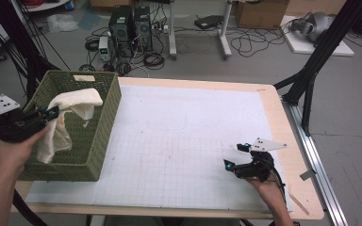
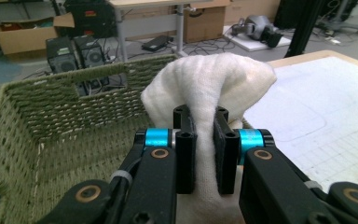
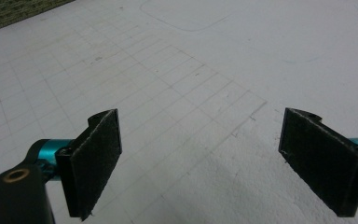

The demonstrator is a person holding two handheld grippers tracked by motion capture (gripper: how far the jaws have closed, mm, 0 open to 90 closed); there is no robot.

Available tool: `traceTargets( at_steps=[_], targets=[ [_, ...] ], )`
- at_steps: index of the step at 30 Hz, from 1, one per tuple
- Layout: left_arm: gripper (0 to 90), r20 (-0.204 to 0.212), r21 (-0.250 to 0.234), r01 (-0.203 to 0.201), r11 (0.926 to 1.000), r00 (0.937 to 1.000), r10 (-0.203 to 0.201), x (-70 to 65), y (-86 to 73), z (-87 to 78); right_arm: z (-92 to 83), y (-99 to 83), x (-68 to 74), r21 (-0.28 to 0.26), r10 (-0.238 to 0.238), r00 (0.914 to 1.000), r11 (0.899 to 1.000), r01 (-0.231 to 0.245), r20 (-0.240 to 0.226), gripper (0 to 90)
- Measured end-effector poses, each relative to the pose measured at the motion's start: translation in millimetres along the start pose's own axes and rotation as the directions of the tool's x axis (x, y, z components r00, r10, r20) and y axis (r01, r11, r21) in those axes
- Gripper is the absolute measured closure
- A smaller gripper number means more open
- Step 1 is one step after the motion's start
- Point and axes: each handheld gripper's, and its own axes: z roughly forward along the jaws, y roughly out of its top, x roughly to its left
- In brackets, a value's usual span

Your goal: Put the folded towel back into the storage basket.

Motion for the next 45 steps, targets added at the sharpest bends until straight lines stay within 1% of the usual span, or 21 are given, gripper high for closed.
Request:
traceTargets(
  at_steps=[4,7,9,15,23,31,38,41,44,45],
  targets=[
    [81.9,-0.021,0.018,0.004,0.9998,0.9998,-0.004,0.9,-4.2,3.7,-0.4,-0.1,0.2,0.003,0.005,1.0000,1.000,-0.005,-0.001,12.5],
    [81.9,-0.037,0.026,0.015,0.9995,0.9992,-0.014,3.1,-6.5,6.2,-0.6,-0.1,-0.1,0.001,0.004,1.0000,1.000,-0.004,-0.001,12.5],
    [81.9,-0.053,0.030,0.027,0.9992,0.9983,-0.025,4.6,-7.9,7.9,-0.6,-0.2,-0.2,0.000,0.002,1.0000,1.000,-0.002,-0.002,12.5],
    [81.9,-0.095,0.057,0.044,0.9974,0.9947,-0.038,7.0,-11.4,14.2,-0.3,-0.2,-0.5,0.001,0.001,1.0000,1.000,-0.001,-0.003,12.5],
    [81.9,-0.125,0.085,0.065,0.9943,0.9907,-0.054,7.3,-17.3,22.9,-0.6,-0.5,-0.3,-0.001,0.005,1.0000,1.000,-0.005,-0.004,12.5],
    [81.9,-0.155,0.095,0.083,0.9921,0.9856,-0.067,7.3,-18.1,26.5,-0.4,-0.5,-0.3,0.000,0.005,1.0000,1.000,-0.005,-0.008,12.5],
    [81.9,-0.162,0.113,0.091,0.9894,0.9840,-0.072,6.0,-17.1,36.9,0.3,-0.6,0.0,0.003,0.004,1.0000,1.000,-0.004,-0.009,12.5],
    [81.9,-0.158,0.127,0.113,0.9854,0.9831,-0.093,5.9,-17.3,43.2,0.3,-0.8,0.0,0.004,0.004,0.9999,1.000,-0.004,-0.009,12.5],
    [81.8,-0.153,0.136,0.107,0.9849,0.9845,-0.086,2.5,-17.5,46.4,-0.1,-0.9,-0.9,-0.002,-0.001,1.0000,1.000,0.001,-0.007,12.5],
    [81.9,-0.152,0.141,0.101,0.9849,0.9852,-0.079,1.5,-17.3,46.4,-0.5,-1.0,-0.7,0.001,0.005,1.0000,1.000,-0.005,-0.008,12.5]
  ],
)
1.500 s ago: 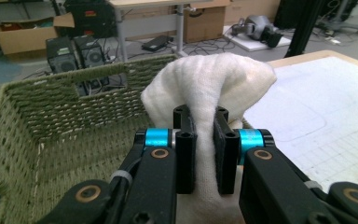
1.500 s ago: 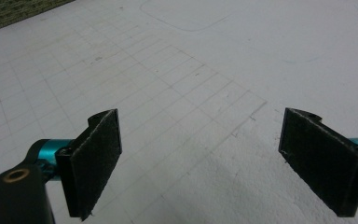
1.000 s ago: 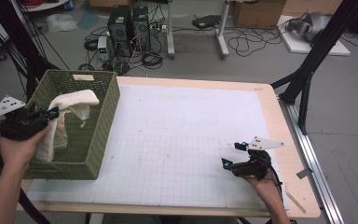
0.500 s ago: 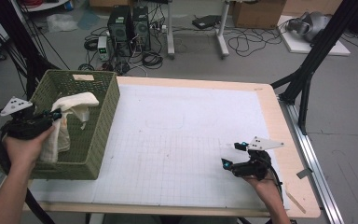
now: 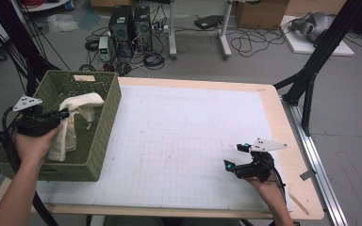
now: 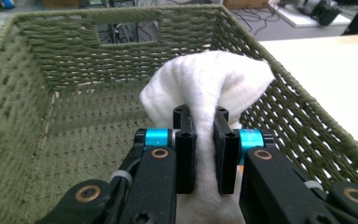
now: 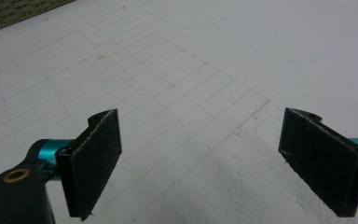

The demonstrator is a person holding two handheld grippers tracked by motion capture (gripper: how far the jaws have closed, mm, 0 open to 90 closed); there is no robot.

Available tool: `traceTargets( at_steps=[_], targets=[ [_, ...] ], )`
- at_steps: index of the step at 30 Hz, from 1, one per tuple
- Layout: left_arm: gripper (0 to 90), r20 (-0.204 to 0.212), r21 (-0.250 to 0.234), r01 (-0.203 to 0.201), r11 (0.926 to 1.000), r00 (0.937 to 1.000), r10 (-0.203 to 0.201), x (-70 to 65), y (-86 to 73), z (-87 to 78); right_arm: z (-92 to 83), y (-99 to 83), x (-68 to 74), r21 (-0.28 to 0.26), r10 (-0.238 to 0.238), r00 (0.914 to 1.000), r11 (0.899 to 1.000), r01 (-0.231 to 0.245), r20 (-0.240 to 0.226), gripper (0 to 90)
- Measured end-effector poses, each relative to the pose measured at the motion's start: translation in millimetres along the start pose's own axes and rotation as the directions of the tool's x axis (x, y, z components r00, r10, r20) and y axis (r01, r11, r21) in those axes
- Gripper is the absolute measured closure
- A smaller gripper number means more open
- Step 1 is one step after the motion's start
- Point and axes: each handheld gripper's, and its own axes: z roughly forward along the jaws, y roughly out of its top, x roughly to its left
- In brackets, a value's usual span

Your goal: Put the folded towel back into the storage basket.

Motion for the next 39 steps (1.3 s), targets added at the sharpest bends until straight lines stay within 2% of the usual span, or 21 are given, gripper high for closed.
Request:
traceTargets(
  at_steps=[13,22,27,32,37,39],
  targets=[
    [81.8,0.026,0.017,0.017,0.9997,0.9995,-0.018,-0.9,2.7,-5.9,1.4,0.1,0.5,0.006,-0.003,1.0000,1.000,0.003,0.001,12.5],
    [81.5,-0.015,0.072,0.030,0.9970,0.9995,-0.029,2.0,0.8,11.6,2.2,0.1,0.0,0.006,-0.005,1.0000,1.000,0.005,-0.001,12.5],
    [81.5,-0.041,0.106,0.021,0.9942,0.9990,-0.016,2.3,-0.9,22.9,2.9,0.1,0.6,0.011,-0.007,1.0000,1.000,0.007,-0.003,12.5],
    [81.5,-0.040,0.082,0.069,0.9942,0.9970,-0.066,5.6,-1.5,26.9,2.6,0.1,0.0,0.009,-0.006,1.0000,1.000,0.006,-0.004,12.5],
    [81.5,-0.060,0.092,0.059,0.9940,0.9968,-0.054,6.0,-2.4,28.5,3.0,0.3,0.5,0.008,-0.010,0.9999,1.000,0.010,-0.004,12.5],
    [81.5,-0.054,0.090,0.055,0.9945,0.9973,-0.050,6.0,-2.5,28.3,2.9,0.3,0.5,0.007,-0.009,0.9999,1.000,0.009,-0.005,12.5]
  ],
)
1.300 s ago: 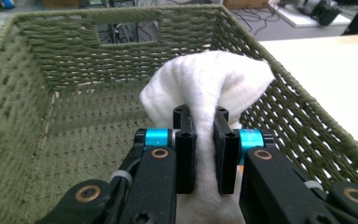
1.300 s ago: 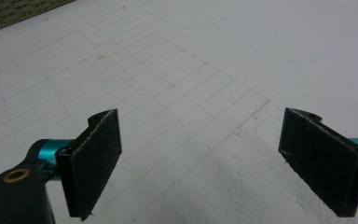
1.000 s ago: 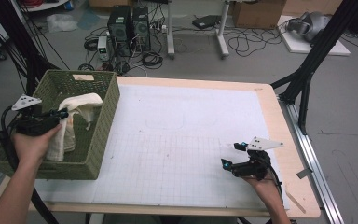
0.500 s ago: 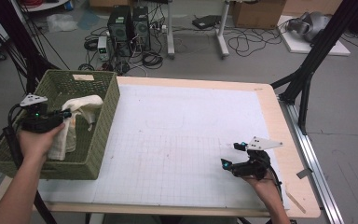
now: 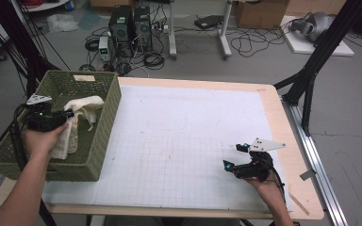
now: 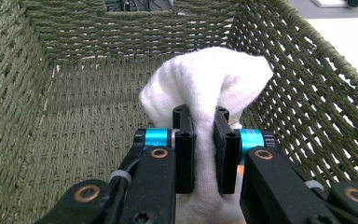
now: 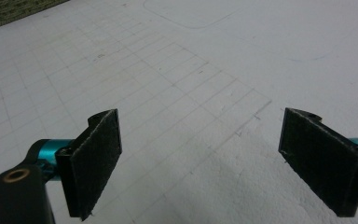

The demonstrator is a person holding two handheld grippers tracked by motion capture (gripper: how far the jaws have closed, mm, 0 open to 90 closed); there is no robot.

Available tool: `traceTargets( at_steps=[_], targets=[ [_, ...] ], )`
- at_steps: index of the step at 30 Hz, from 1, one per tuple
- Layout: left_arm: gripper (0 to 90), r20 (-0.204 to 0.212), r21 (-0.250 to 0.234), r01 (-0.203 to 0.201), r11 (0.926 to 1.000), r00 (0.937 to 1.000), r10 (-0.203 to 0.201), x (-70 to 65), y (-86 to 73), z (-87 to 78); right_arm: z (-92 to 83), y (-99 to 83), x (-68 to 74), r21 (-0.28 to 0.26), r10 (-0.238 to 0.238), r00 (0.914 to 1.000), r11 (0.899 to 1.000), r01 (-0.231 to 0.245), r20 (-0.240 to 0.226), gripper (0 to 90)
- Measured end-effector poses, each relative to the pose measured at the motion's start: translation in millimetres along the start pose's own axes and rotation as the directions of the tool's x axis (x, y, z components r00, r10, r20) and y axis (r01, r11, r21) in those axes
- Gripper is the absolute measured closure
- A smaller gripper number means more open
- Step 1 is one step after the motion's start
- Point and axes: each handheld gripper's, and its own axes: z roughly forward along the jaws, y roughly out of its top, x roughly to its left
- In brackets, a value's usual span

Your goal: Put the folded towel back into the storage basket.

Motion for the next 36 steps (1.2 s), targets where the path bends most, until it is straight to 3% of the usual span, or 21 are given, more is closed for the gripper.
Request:
traceTargets(
  at_steps=[8,11,18,23,26,30,36],
  targets=[
    [81.5,0.032,-0.054,0.004,0.9985,0.9995,-0.003,-1.4,0.9,-1.8,0.5,0.2,0.5,0.000,-0.001,1.0000,1.000,0.001,0.000,12.5],
    [81.5,0.026,-0.049,0.003,0.9988,0.9997,-0.001,-1.0,0.9,-1.0,0.4,0.1,0.3,0.001,-0.001,1.0000,1.000,0.001,0.000,12.5],
    [81.5,-0.038,0.028,-0.027,0.9992,0.9989,0.028,1.4,-0.8,1.4,0.8,0.1,0.6,0.003,0.002,1.0000,1.000,-0.002,-0.003,12.5],
    [81.5,-0.061,0.069,-0.033,0.9971,0.9974,0.037,3.3,-1.3,4.2,1.5,0.1,0.8,0.006,0.001,1.0000,1.000,-0.001,-0.007,12.5],
    [81.6,-0.071,0.131,-0.041,0.9905,0.9962,0.051,2.9,-2.5,8.1,2.1,0.2,0.5,0.005,-0.007,1.0000,1.000,0.007,-0.002,12.5],
    [81.6,-0.060,0.217,-0.055,0.9747,0.9957,0.070,3.1,-5.1,12.7,2.5,0.1,0.3,0.004,-0.003,1.0000,1.000,0.003,-0.002,12.5],
    [81.5,-0.042,0.293,-0.060,0.9543,0.9962,0.076,2.5,-8.5,18.9,3.0,0.2,0.9,0.006,-0.002,1.0000,1.000,0.002,-0.004,12.5]
  ],
)
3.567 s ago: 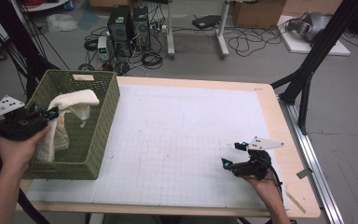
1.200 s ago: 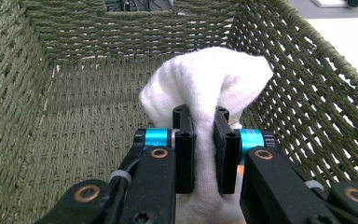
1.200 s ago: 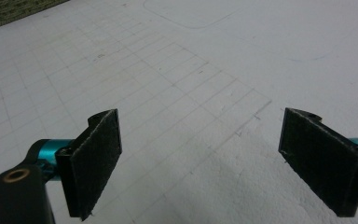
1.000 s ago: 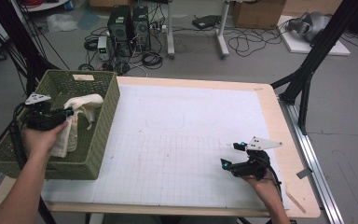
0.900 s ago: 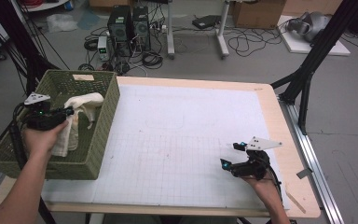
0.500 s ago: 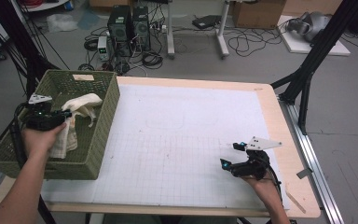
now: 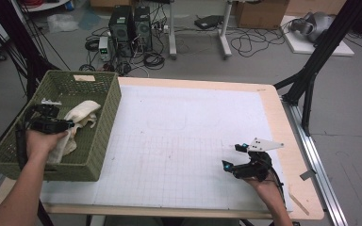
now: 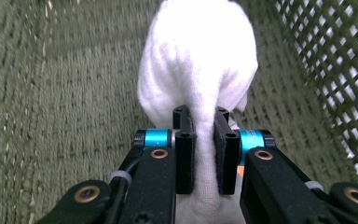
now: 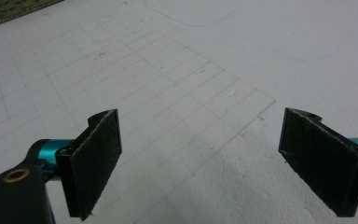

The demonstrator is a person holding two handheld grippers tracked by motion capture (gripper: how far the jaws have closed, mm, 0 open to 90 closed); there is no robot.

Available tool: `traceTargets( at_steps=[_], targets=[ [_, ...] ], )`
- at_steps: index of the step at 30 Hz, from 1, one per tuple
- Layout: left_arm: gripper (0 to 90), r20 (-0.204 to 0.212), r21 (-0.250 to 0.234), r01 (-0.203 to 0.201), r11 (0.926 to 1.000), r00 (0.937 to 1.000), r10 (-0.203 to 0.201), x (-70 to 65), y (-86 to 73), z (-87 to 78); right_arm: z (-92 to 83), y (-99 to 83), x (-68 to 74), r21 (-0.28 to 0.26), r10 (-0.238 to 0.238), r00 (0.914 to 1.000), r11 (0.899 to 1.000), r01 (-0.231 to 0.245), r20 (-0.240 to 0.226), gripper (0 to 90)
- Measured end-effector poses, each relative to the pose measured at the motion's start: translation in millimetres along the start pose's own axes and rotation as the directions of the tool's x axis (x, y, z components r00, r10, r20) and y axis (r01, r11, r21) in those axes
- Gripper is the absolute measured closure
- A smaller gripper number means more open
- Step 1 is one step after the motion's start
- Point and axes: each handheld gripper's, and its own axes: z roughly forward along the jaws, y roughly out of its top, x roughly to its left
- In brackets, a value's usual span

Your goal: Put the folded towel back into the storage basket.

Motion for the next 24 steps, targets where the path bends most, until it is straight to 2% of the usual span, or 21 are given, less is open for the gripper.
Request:
traceTargets(
  at_steps=[4,10,18,20,24],
  targets=[
    [81.0,0.014,0.060,-0.016,0.9981,0.9998,0.015,-1.4,-1.1,4.5,-0.4,0.0,-0.5,-0.004,-0.002,1.0000,1.000,0.002,0.003,12.5],
    [79.1,0.014,0.099,-0.013,0.9950,0.9998,0.012,-0.7,-2.2,8.4,-0.5,0.1,0.1,-0.002,-0.002,1.0000,1.000,0.002,-0.002,12.5],
    [61.9,0.074,0.085,-0.029,0.9959,0.9970,0.023,-3.4,-1.7,6.7,-1.2,0.1,0.3,-0.008,0.001,1.0000,1.000,-0.001,-0.003,12.5],
    [59.3,0.097,0.075,-0.045,0.9962,0.9946,0.037,-4.6,-0.8,4.7,-1.6,0.2,0.4,-0.009,0.001,1.0000,1.000,-0.001,-0.002,12.5],
    [53.5,0.103,0.076,-0.082,0.9937,0.9919,0.074,-7.4,3.1,0.6,-1.6,0.1,0.5,-0.008,0.000,1.0000,1.000,0.000,-0.003,12.5]
  ],
)
